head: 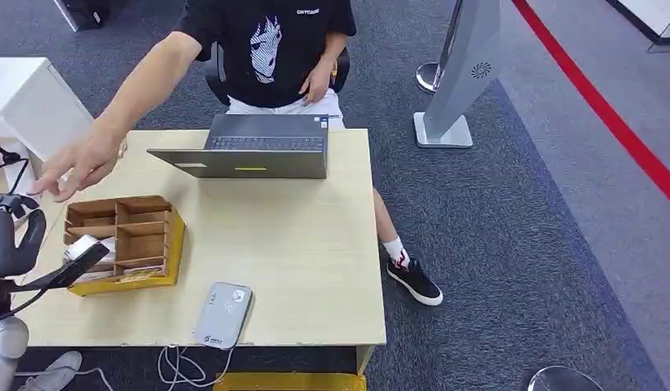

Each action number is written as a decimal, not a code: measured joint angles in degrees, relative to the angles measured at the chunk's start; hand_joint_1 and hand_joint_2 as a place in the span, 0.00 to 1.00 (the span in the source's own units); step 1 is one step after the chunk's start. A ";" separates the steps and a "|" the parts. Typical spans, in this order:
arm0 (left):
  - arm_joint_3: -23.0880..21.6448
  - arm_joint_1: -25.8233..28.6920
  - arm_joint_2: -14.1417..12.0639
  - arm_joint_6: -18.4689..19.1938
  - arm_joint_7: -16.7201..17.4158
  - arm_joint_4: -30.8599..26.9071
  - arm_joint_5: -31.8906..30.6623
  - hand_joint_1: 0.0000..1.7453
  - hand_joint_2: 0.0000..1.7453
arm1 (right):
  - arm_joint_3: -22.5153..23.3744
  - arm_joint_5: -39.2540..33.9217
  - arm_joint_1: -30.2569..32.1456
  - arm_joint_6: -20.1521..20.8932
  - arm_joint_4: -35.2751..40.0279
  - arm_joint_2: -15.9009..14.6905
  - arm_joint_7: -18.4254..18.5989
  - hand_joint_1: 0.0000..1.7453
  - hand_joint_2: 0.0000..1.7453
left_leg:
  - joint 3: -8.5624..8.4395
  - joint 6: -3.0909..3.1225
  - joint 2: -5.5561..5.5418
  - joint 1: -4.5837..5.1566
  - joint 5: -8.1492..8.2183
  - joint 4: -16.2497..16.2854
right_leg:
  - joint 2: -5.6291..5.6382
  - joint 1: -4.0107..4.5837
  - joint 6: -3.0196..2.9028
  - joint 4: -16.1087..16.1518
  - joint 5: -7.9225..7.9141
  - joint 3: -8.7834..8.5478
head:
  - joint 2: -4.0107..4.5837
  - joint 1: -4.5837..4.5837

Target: Pass the card to the sensor for recognition and then transmit it.

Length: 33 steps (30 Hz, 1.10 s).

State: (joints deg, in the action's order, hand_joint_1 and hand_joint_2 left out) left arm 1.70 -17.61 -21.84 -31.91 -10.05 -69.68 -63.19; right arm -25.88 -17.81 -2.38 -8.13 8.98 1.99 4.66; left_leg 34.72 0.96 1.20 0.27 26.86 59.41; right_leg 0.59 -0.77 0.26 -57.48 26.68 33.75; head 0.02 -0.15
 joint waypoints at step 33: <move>1.47 0.88 -0.74 -1.79 -3.56 -0.82 4.11 0.00 1.00 | -0.66 -1.03 -0.18 -0.02 -0.15 -0.13 0.15 0.00 1.00 | 0.01 -0.05 0.12 0.00 0.02 0.00 | 0.13 0.00 -0.03 0.00 0.00 0.06 | 0.00 0.00</move>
State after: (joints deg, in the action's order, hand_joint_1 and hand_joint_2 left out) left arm 3.17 -16.73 -22.58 -33.70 -13.62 -70.51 -59.08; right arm -26.53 -18.84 -2.56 -8.15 8.83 1.86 4.81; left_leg 34.73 0.92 1.32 0.27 26.87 59.41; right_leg 0.72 -0.77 0.23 -57.49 26.68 33.81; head 0.02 -0.15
